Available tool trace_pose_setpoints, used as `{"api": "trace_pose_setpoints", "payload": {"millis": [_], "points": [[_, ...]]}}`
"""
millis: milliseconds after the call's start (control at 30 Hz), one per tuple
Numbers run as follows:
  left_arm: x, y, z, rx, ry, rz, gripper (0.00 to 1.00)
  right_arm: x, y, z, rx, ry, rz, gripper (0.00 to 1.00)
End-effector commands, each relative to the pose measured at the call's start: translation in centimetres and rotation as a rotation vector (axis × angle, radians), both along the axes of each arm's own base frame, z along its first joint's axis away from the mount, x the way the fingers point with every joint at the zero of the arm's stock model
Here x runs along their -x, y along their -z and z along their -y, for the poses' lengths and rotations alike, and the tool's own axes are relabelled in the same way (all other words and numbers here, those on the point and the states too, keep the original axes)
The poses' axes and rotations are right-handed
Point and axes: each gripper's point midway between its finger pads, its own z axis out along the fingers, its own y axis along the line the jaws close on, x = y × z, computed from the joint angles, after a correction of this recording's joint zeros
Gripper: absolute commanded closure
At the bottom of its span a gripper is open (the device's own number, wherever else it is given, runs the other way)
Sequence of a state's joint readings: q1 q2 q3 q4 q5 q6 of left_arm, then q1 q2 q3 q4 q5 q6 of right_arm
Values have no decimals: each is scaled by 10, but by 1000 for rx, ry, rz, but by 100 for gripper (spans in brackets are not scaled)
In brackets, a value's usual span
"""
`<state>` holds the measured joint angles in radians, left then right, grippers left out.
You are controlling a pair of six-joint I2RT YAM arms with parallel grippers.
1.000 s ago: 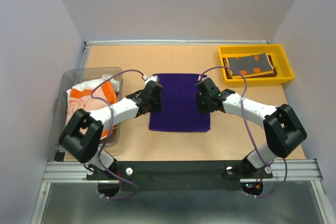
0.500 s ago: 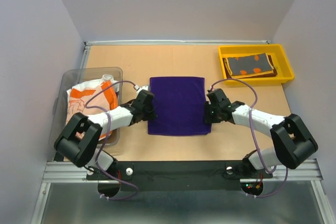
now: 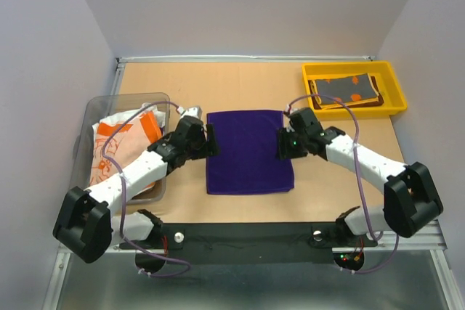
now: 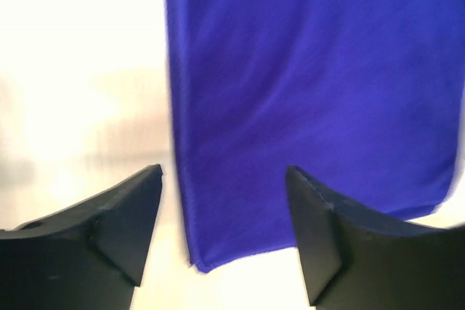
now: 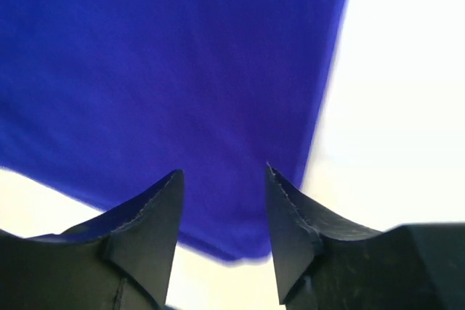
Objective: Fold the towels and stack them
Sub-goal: Fold the towel
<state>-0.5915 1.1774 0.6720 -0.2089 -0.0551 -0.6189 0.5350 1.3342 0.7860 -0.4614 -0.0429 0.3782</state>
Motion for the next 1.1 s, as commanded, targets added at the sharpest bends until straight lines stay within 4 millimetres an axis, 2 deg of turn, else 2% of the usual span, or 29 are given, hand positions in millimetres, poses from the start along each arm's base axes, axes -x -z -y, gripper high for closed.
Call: {"api": "trace_pose_setpoints", "payload": {"millis": [0,33,67,100,133,167,200,233,267,333,367,400,433,467,533,600,633,667,767,800,900,933,1067], "points": [[-45,-54,-9,-91,37,167,13,-67,-48,-9,-13,-103,167,45],[-55,-59,-17,-114,27,181,12,-87,-66,-11,-14,-133,220,44],[-66,-68,-20,-155,53,211,7,-100,-66,-4,-9,-129,222,44],[-75,-71,-28,-175,41,224,3,-109,-56,-4,1,-175,207,44],[-79,-73,-29,-196,57,237,3,-120,-56,-3,-2,-190,208,44],[-86,-76,-32,-228,79,252,2,-134,-67,-3,-29,-206,230,44],[-89,-77,-33,-240,90,265,2,-144,-69,-1,-25,-226,244,44],[-92,-78,-34,-250,97,273,2,-153,-56,1,-15,-251,225,44],[-96,-79,-36,-267,116,289,2,-168,-65,4,-40,-252,248,44],[-96,-75,-36,-287,152,296,2,-191,-58,13,-44,-263,249,44],[-95,-73,-36,-283,157,296,2,-193,-45,17,-34,-267,226,44],[-96,-72,-35,-293,174,305,2,-201,-50,17,-29,-276,240,44],[-94,-66,-38,-305,176,297,3,-206,-49,18,-16,-299,251,44],[-94,-64,-38,-307,178,298,4,-209,-38,18,-14,-317,234,44],[-95,-61,-38,-309,174,305,5,-216,-40,12,-29,-367,252,44],[-94,-52,-40,-316,176,292,5,-216,-28,7,-44,-400,223,44],[-94,-49,-43,-333,171,279,6,-221,-28,7,-42,-415,234,44],[-95,-47,-43,-341,167,271,6,-221,-19,5,-43,-424,214,43],[-96,-43,-45,-354,161,264,6,-227,-11,4,-42,-441,205,43],[-96,-42,-45,-356,163,263,7,-227,-2,4,-43,-441,184,43],[-95,-40,-47,-363,158,256,8,-232,4,4,-33,-439,177,44],[-95,-39,-47,-362,157,256,10,-233,12,5,-25,-439,165,44],[-96,-38,-48,-370,155,253,13,-241,21,9,-4,-433,161,46]]}}
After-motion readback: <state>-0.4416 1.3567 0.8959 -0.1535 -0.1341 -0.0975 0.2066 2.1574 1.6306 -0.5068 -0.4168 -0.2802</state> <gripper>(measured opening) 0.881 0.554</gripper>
